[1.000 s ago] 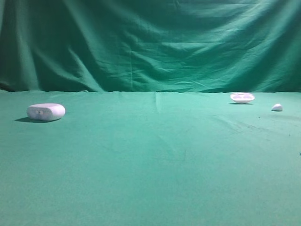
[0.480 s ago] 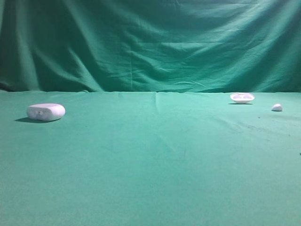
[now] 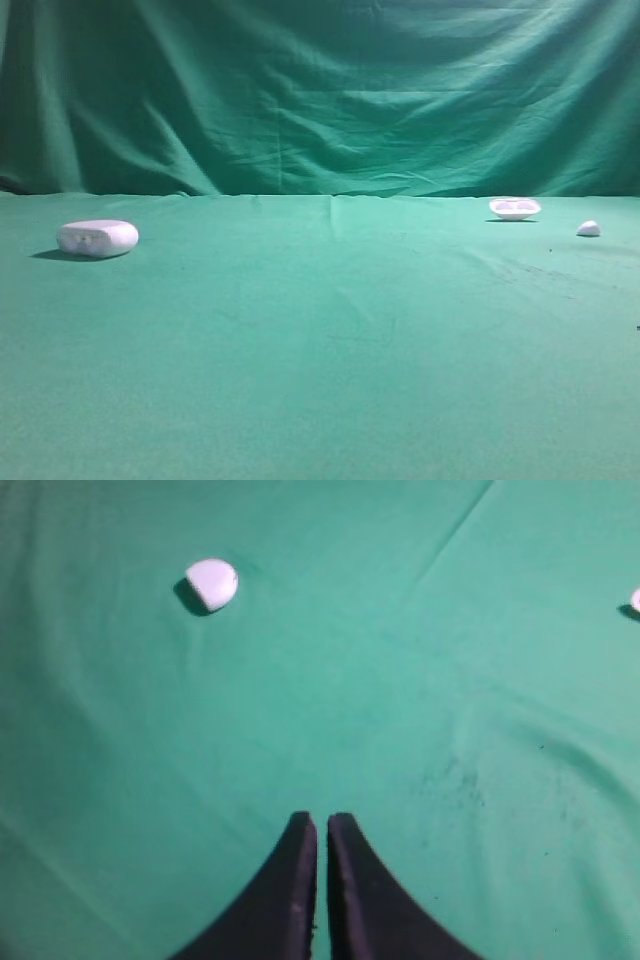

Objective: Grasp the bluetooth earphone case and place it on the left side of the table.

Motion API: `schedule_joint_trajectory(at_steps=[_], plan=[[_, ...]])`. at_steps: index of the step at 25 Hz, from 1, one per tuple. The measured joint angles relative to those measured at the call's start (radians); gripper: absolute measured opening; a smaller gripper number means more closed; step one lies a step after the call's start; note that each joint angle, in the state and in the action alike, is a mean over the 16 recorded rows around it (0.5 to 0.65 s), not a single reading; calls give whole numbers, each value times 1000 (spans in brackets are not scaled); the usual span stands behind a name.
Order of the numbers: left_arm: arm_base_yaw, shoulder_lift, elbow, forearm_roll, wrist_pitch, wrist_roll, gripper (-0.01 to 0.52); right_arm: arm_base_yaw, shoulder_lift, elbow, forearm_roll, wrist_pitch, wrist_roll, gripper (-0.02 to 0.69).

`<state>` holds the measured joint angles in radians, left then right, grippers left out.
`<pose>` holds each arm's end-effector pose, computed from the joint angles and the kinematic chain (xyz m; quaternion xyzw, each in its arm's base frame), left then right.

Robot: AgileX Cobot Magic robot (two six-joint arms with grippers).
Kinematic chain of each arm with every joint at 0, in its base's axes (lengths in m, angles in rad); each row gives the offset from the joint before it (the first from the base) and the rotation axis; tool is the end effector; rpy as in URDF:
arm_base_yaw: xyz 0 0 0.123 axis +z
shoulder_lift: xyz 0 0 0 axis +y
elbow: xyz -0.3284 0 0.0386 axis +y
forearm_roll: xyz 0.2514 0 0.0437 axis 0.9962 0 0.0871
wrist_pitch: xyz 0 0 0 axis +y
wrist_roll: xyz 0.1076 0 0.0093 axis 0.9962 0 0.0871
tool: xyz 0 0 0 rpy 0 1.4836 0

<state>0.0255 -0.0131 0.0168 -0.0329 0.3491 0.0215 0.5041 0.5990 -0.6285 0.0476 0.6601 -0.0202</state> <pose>0.0269 -0.0005 0.1716 -0.0105 0.7944 0.0004 0.6073 0.0798 0.0476 0.3353 -0.2168 0.8433 0.1390 0.4717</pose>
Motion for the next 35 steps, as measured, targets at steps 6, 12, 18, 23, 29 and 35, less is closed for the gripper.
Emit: schedule_joint_trajectory(at_steps=[6,12,18,23,29,35], plan=[[0,0,0,0,0,0,0,-195,-256,278,-1,-184,-5,0],[0,0,0,0,0,0,0,-365,-478,511,2,-281,-11,0],[0,0,0,0,0,0,0,-443,-590,628,2,-292,-15,0],[0,0,0,0,0,0,0,-459,-610,654,2,-287,-16,0],[0,0,0,0,0,0,0,-459,-611,655,2,-283,-17,0],[0,0,0,0,0,0,0,-459,-611,655,2,-283,-19,0]])
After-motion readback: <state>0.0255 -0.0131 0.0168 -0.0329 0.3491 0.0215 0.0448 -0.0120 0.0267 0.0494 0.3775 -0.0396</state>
